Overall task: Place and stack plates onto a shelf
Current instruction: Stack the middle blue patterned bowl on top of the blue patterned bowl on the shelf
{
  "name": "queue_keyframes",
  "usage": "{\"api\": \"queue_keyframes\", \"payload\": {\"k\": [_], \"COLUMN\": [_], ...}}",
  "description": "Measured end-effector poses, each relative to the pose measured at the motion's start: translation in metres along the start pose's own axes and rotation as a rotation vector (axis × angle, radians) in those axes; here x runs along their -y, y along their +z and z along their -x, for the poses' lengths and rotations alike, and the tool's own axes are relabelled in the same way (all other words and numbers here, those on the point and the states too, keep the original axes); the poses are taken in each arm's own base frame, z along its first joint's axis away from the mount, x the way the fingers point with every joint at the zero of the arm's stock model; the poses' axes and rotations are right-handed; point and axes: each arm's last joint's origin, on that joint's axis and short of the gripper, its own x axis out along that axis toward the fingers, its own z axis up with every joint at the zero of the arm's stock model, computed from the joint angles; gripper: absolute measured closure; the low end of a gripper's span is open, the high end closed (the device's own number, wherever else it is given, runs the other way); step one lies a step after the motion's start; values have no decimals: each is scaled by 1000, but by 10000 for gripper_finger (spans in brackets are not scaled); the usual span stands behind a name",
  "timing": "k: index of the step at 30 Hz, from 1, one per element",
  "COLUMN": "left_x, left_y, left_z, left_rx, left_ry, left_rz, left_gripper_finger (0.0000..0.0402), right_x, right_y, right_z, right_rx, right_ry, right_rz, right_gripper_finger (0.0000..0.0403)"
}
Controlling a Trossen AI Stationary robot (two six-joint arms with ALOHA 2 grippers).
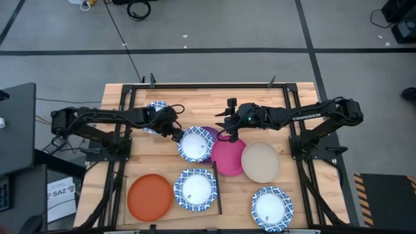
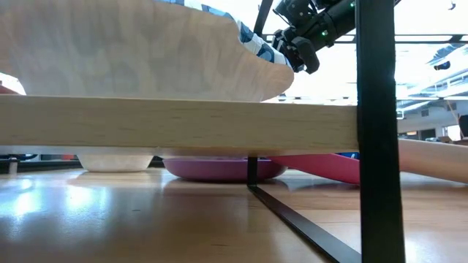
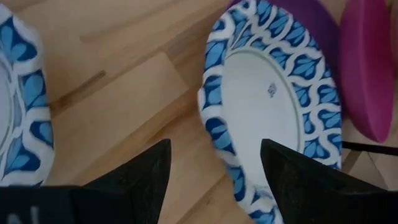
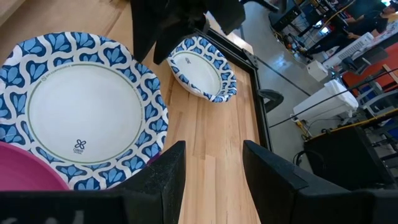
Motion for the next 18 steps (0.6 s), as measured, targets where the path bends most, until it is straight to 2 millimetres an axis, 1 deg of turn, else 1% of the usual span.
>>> {"api": "queue_keyframes", "payload": {"k": [7,12,15,18], "left_x": [5,3,3,3], "left_y": [0,-2,-2,-2], "left_z": [-19,-26,-28,-28], "left_rx": [-36,-69,-73,-73], "left_ry": [-27,-14,-13,-14], "left_rz": [-13,-10,-9,-10], "left_gripper_finger": [148,150,164,192], "right_x": [0,0,0,0], "right_y": [0,0,0,0], "right_z": [0,0,0,0], "right_rx": [3,2,2,2], "right_ry": [5,6,6,6], "right_rz": [0,0,0,0], "right_gripper_finger": [238,238,238,238]}}
